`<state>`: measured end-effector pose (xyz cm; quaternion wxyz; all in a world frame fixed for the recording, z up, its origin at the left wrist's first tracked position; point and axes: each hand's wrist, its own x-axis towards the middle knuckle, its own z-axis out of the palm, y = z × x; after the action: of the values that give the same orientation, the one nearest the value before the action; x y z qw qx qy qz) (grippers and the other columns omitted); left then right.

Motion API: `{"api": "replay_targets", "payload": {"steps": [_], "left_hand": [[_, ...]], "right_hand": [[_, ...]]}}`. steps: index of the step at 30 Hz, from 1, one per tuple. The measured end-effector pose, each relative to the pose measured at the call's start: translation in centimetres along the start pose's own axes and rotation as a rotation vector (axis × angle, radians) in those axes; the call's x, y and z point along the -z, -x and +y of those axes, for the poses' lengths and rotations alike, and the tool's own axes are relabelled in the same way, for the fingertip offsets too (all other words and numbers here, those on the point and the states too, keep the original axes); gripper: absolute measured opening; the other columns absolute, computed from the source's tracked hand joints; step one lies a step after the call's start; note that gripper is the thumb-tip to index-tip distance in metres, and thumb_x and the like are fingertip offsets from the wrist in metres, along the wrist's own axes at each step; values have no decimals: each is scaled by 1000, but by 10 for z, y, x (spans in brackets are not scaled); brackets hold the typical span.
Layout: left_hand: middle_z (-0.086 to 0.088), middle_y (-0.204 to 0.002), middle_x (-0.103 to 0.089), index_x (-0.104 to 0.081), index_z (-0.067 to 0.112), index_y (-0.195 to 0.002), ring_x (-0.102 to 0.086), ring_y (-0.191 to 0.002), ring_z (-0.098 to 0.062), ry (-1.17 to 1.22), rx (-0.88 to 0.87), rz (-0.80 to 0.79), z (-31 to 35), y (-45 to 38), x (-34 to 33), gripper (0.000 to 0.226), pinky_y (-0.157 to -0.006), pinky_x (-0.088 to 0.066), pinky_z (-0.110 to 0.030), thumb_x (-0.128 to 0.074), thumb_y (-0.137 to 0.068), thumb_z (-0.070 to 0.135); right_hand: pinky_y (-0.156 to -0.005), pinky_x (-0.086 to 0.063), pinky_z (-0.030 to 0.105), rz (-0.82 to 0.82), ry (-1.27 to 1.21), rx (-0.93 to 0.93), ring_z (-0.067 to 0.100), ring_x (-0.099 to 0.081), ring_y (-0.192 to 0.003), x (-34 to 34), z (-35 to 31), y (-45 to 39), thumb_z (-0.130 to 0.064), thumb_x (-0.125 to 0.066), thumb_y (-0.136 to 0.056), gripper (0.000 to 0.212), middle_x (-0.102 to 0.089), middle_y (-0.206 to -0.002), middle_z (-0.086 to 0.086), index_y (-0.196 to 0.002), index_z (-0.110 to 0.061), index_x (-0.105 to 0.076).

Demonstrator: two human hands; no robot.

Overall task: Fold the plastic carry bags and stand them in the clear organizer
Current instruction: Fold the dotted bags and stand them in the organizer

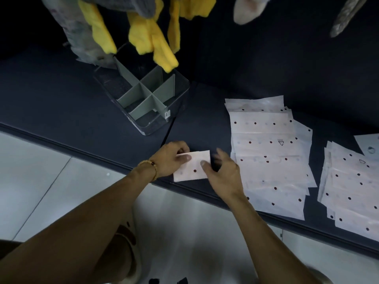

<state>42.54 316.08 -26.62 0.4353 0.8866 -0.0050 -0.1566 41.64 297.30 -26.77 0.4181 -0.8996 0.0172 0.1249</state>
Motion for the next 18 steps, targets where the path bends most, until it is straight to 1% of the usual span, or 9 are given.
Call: {"api": "replay_targets", "payload": {"steps": [1, 3, 6, 8, 9, 12, 14, 16, 18], "left_hand": [[3, -83, -59, -55, 19, -84, -58, -77, -4, 124, -1, 23, 1, 5, 9, 10, -66, -44, -16, -58, -92, 16], [7, -73, -58, -55, 21, -78, -53, -61, 6, 259, -5, 92, 1, 13, 27, 18, -58, -41, -10, -60, -91, 10], [5, -73, -62, -60, 18, -78, -55, -62, 3, 294, 0, 278, -5, 19, 53, 13, -59, -42, -9, -66, -87, 11], [3, -84, -64, -65, 16, -87, -57, -76, -4, 132, -2, 516, -18, 22, 72, 8, -69, -44, -12, -70, -83, 19], [2, -93, -63, -65, 17, -95, -56, -86, -8, -20, -15, 589, -27, 23, 82, 16, -77, -44, -17, -71, -82, 24], [-3, -118, -58, -63, 15, -116, -47, -115, -23, -496, -104, 439, -53, 22, 100, 37, -97, -34, -37, -69, -82, 30], [-3, -119, -60, -65, 17, -115, -48, -118, -25, -688, -145, 345, -59, 14, 102, 30, -104, -23, -38, -62, -88, 29], [-3, -107, -65, -71, 17, -104, -54, -108, -25, -713, -197, 372, -54, 7, 96, 20, -106, -20, -37, -58, -92, 26], [-4, -98, -67, -73, 15, -96, -57, -101, -26, -647, -238, 391, -42, 2, 83, 19, -99, -28, -37, -59, -91, 26]], "right_hand": [[-81, -53, 18, -35, -126, -42, 4, -64, -96, -2, -8, -5, -32, -67, -87, 36, -68, -112, -6, -120, -18, -61], [-56, -47, 14, -106, -235, -57, 3, -64, -67, -6, -25, -13, -26, -67, -88, 8, -73, -83, -6, -88, -18, -68], [-48, -45, 16, -122, -260, 1, 3, -59, -49, -18, -53, -23, -22, -62, -91, 13, -71, -72, -3, -81, -15, -66], [-44, -43, 15, -69, -282, 40, 3, -56, -43, -25, -69, -28, -20, -59, -92, 15, -70, -70, 0, -80, -13, -64], [-43, -42, 14, -40, -304, 43, 3, -55, -41, -28, -75, -31, -19, -58, -93, 16, -69, -70, 1, -80, -11, -63], [-41, -39, 14, 9, -365, 8, 3, -54, -42, -33, -84, -35, -19, -57, -93, 16, -69, -72, 0, -80, -10, -61], [-42, -39, 15, 39, -382, -22, 2, -55, -43, -33, -85, -34, -20, -57, -94, 17, -68, -71, -1, -80, -10, -60], [-43, -41, 15, 86, -367, -44, 2, -57, -44, -29, -81, -32, -21, -57, -94, 16, -68, -72, -4, -80, -12, -60], [-43, -43, 15, 137, -391, -92, 2, -58, -45, -21, -74, -29, -22, -56, -95, 13, -68, -77, -2, -85, -15, -60]]}}
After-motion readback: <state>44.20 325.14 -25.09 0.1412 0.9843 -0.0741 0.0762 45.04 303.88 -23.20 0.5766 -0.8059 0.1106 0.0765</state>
